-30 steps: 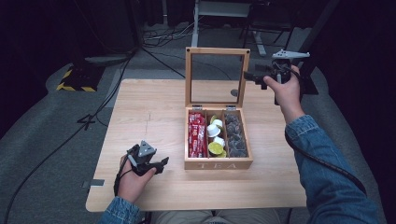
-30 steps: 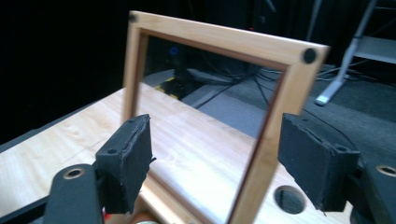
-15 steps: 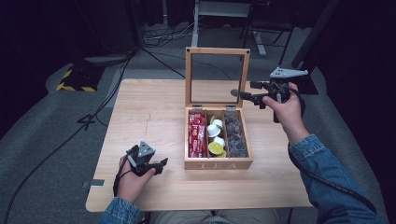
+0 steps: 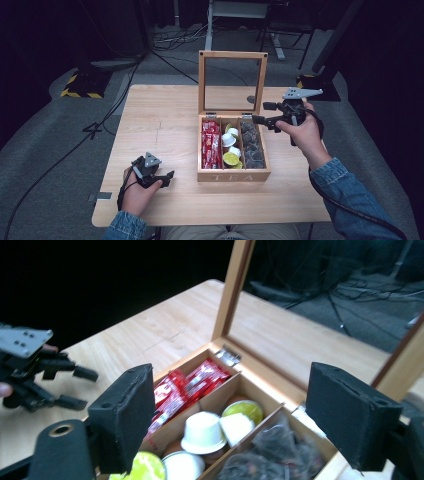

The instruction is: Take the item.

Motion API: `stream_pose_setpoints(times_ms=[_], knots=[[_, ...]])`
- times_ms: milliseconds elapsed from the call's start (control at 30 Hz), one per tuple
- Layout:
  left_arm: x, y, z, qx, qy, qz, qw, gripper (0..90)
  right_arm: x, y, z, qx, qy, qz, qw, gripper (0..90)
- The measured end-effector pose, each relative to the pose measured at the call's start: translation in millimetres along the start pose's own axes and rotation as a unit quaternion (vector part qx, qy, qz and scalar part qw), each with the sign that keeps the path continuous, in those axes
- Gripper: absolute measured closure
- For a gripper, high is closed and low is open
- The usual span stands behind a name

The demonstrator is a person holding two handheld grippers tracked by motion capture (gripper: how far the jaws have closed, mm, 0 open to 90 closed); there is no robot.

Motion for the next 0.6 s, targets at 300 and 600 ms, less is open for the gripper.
stream_pose_setpoints(times_ms=[300,600], knots=[[5.4,6.5,-1.7,0.005,-0.009,-0.005,0.9999,28.4,22.3,9.2,-16.9,0.024,-0.025,0.031,0.9989,27.6],[9.2,8.5,-2.8,-0.007,-0.012,-0.009,0.9999,23.0,39.4,19.8,-34.1,0.065,-0.054,0.040,0.9956,39.2]])
Point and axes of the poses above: each handheld gripper's, and its own axes: z roughly backward along the jaws, y roughly out of its underside, x roughly to its left, the point moved 7 cm from there along -z, roughly forward along the jaws, and after that the axes turned 11 degrees about z, right-handed, at the moved point
